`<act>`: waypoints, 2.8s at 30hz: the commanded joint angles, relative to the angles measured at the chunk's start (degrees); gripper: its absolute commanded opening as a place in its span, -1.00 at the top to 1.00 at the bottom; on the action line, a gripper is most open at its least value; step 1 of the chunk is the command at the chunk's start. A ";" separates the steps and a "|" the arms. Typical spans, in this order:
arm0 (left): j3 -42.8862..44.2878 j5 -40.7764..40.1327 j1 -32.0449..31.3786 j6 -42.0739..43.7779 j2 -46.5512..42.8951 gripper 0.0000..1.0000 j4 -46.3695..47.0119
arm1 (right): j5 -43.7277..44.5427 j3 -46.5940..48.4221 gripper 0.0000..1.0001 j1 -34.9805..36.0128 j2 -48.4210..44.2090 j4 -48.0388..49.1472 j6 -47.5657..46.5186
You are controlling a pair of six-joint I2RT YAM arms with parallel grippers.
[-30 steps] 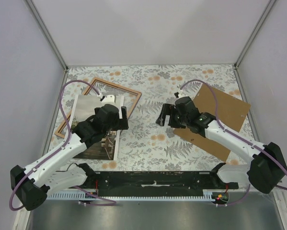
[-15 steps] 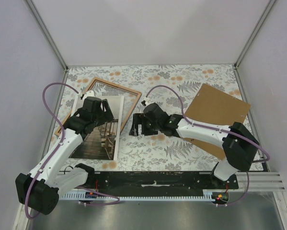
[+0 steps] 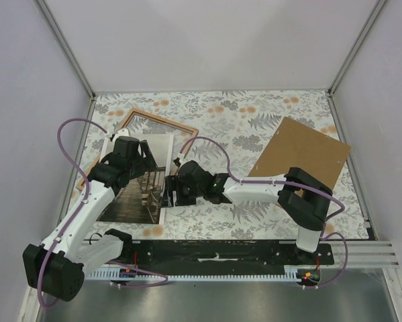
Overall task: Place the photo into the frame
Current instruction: Adjust the photo within the frame body.
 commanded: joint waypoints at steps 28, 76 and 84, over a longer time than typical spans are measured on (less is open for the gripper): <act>1.35 3.71 0.93 0.93 -4.52 -0.97 -1.05 | 6.27 -8.01 -0.24 5.22 10.09 28.27 13.95; 2.84 9.24 1.10 0.67 -3.82 -0.93 2.11 | 9.52 -25.66 1.00 -12.17 -28.73 -17.67 -1.08; -0.23 13.81 1.01 -0.82 -3.38 -0.90 5.09 | 9.52 -35.52 0.92 -28.60 -48.41 -29.44 -2.57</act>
